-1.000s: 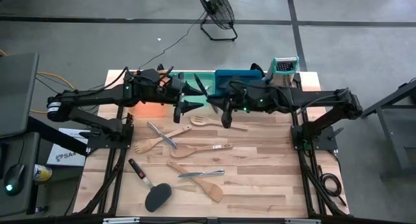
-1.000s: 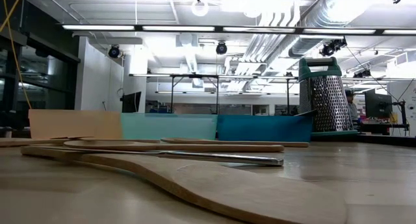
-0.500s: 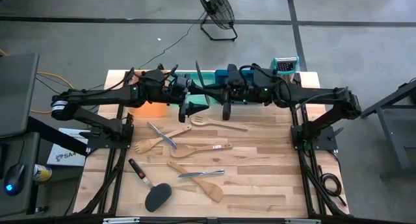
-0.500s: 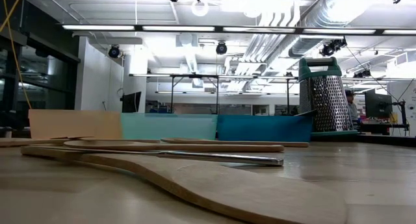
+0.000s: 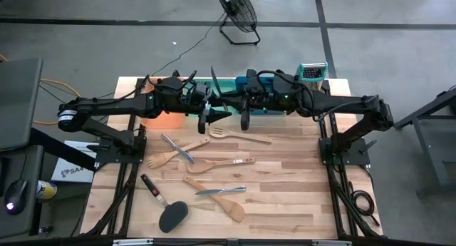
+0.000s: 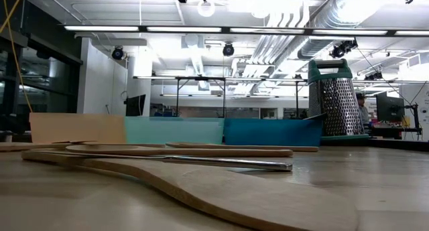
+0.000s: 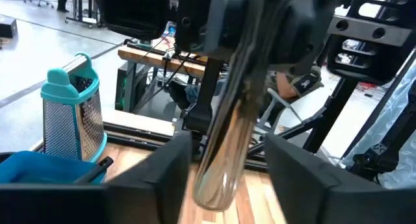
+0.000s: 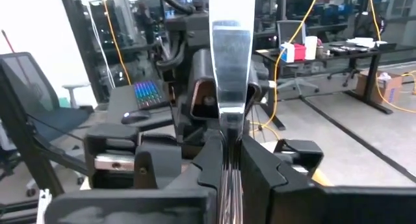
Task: Pick & Place Kitchen Items
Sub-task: Put the silver table knife into the green bin
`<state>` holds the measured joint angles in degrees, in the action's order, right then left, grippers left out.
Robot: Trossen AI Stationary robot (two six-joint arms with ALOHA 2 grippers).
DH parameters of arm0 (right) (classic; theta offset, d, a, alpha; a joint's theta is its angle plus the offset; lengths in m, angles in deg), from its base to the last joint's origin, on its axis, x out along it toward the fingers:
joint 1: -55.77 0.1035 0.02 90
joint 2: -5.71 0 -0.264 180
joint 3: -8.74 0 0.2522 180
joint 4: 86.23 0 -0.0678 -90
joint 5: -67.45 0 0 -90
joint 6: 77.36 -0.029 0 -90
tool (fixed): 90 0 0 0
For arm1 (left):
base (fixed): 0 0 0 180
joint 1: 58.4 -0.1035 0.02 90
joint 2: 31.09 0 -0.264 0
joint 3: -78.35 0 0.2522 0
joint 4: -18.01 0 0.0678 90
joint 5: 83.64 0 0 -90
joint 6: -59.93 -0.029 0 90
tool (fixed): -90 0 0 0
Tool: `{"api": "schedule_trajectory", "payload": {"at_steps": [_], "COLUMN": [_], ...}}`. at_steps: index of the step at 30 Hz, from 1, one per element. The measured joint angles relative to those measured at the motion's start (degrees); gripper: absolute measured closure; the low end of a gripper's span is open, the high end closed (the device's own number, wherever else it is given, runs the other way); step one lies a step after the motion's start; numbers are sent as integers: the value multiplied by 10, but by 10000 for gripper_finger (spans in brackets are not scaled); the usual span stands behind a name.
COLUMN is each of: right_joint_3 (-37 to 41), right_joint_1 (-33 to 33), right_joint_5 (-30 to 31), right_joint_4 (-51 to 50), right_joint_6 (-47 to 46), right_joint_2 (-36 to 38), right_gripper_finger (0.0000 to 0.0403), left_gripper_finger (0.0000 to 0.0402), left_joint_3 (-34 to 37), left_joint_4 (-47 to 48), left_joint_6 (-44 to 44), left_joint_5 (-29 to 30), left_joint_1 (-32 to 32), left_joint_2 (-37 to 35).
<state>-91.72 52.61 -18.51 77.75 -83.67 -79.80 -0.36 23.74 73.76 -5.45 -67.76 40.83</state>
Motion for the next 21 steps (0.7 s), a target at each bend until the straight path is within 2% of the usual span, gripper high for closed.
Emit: {"api": "schedule_trajectory", "payload": {"at_steps": [6, 17, 21], "right_joint_3": [0, 0, 0], "right_joint_1": [-6, -6, -6], "right_joint_5": [-15, -20, -27], "right_joint_4": [-4, -10, -16], "right_joint_6": [-4, 2, 4], "right_joint_2": [0, 0, 0], "right_gripper_finger": [379, 379, 328], "left_gripper_finger": [326, 329, 329], "left_joint_3": [0, 0, 0], "left_joint_4": [1, 8, 10], "left_joint_6": [-7, -22, -16], "left_joint_5": [2, 5, 6], "left_joint_1": [0, 0, 0], "left_joint_2": [0, 0, 0]}}
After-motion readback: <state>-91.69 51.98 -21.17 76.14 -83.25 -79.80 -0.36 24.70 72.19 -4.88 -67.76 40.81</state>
